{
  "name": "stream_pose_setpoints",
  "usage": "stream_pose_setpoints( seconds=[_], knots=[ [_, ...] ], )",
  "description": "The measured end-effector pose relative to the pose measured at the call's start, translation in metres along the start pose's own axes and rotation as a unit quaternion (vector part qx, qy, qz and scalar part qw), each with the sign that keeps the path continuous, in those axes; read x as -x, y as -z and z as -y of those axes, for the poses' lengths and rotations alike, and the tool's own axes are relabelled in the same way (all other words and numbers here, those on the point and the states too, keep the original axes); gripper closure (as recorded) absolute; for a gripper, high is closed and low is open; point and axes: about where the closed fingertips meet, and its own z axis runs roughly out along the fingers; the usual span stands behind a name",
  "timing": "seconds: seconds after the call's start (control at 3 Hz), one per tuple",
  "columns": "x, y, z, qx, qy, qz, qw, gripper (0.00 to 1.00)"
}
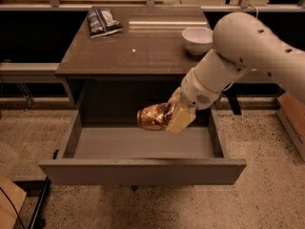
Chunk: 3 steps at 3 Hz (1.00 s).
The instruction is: Place orange can into top drawer
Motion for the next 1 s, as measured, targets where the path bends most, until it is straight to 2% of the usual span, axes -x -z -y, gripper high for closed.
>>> stream_pose_setpoints(
  seconds=[0.33,0.67,1.0],
  knots=[
    [-0.013,-0.05,0.0,0.024,-0.006,0.006,0.9997,1.0],
    [-0.02,-0.087,0.019,0.03,-0.014,0.023,0.9992,1.0],
    [-0.025,-0.109,0.044,0.013,-0.035,0.044,0.9983,1.0]
  ],
)
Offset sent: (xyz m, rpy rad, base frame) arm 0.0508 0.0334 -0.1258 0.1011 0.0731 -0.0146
